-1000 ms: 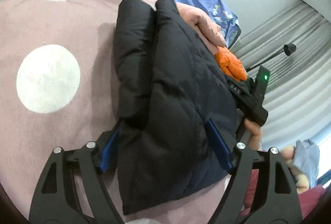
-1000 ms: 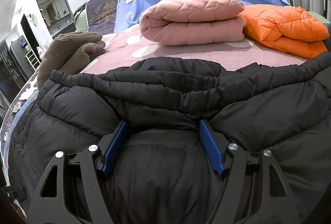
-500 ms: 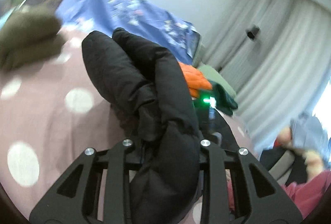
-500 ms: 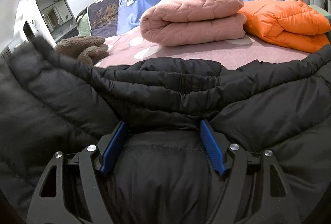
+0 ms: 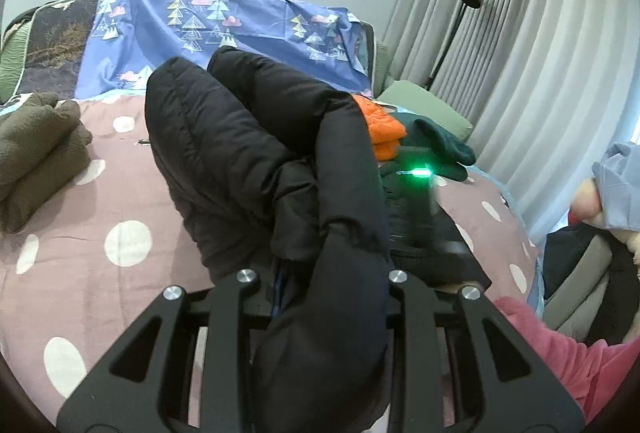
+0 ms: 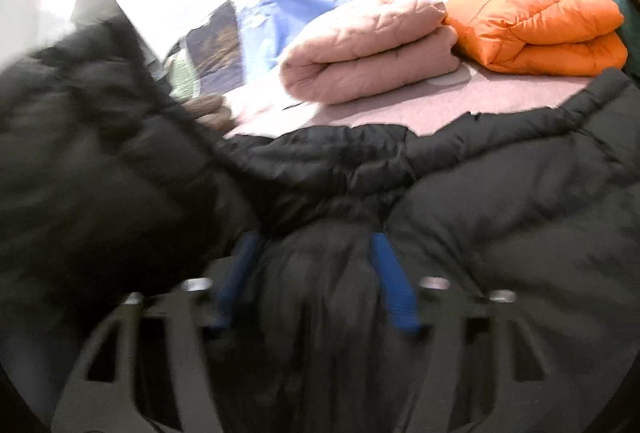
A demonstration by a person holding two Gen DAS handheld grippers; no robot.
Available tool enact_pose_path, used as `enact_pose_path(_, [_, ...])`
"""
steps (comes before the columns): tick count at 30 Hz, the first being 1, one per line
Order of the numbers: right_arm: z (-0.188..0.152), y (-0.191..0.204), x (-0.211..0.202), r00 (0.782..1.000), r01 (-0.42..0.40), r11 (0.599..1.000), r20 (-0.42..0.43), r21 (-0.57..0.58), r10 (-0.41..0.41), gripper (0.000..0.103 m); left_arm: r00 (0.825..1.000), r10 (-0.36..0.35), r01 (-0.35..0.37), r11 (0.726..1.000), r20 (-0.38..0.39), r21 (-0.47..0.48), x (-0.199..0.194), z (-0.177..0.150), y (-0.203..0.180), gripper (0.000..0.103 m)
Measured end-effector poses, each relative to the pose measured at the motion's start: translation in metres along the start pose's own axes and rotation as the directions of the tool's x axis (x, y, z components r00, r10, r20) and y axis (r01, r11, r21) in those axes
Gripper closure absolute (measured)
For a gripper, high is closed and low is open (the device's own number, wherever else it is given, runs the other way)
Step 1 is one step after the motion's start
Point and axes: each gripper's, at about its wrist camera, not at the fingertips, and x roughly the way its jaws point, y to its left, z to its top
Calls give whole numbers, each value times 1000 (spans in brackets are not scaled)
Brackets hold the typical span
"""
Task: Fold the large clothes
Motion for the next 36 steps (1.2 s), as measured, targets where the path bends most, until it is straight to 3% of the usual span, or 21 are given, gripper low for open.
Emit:
enact_pose_path(1, [-7,-2,-7,1000,6,1000,-22,4,-5,90,1000,5,-5,1000,0,2,-1,0,-2,76])
enact_pose_path(6, [-37,-16,12,998,-6,998,-56,70,9,99,1000,-27,27,999,0,44,9,4,-22,75])
enact_pose_path(8, [-42,-11,21,999,8,1000,-32,17,-7,100,999,-27,29,996,-21,86,21,7,-37,75])
enact_pose_path(11, [-41,-16,11,999,-33,998,-35,51,35,100,998,-18,26,988,-53,154,39,11,-59,73])
enact_pose_path(15, [-46,-39,-41,998,-68,984,23,164,65,97,998,4,13,970,-70,242,54,17,-86,70])
enact_pose_path(21, [-73,-79,-132,979,6,975,197,222,-51,96,992,-28,66,945,-123,321,89,19,-123,65])
enact_pose_path(24, [-89,-113,-147,978,48,951,177,304,-106,96,980,-79,135,938,-184,318,116,15,-138,62])
enact_pose_path(30, [-112,-145,-140,985,14,934,155,357,-73,98,938,-176,263,924,-300,279,170,-4,-164,41])
enact_pose_path(33, [-115,-149,-147,986,-19,927,162,375,-46,98,927,-205,293,918,-315,265,169,-7,-169,30])
enact_pose_path(36, [-114,-143,-157,983,-12,934,174,357,-54,96,906,-295,366,907,-305,209,151,0,-162,23])
